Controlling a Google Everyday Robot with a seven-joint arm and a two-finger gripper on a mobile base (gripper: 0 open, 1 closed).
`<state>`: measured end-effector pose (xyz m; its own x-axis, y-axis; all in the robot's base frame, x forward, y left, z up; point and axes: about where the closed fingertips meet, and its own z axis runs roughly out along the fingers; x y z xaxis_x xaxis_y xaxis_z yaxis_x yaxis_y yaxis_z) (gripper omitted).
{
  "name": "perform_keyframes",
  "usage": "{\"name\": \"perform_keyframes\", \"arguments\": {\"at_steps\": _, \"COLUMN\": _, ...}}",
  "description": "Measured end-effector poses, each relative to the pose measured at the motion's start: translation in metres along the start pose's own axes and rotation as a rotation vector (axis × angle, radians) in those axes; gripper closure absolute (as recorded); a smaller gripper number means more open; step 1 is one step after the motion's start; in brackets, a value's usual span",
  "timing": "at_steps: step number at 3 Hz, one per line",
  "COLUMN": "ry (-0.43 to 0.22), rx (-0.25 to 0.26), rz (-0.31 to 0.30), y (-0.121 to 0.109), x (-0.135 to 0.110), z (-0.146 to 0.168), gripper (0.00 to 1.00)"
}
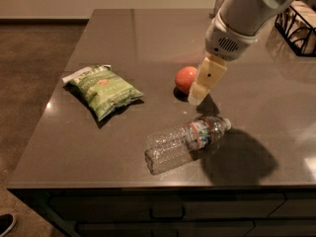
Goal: Move apple near water bottle
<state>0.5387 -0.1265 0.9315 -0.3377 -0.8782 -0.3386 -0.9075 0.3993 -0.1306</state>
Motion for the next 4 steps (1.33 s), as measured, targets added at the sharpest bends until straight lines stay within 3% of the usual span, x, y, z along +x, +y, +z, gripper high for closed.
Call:
{"name": "perform_keyframes", "arguments": {"at_steps": 2, "ry": 0.019, "rx": 0.02, "rz": 0.036, "y": -0.037, "x": -0.013, "z": 0.028, "gripper": 0.0}}
{"name": "perform_keyframes", "arguments": {"at_steps": 4, "ry": 0.052, "rx": -0.001, "rz": 0.031, "y": -0.049, "x": -0.017, "z": 0.057, "gripper": 0.0}}
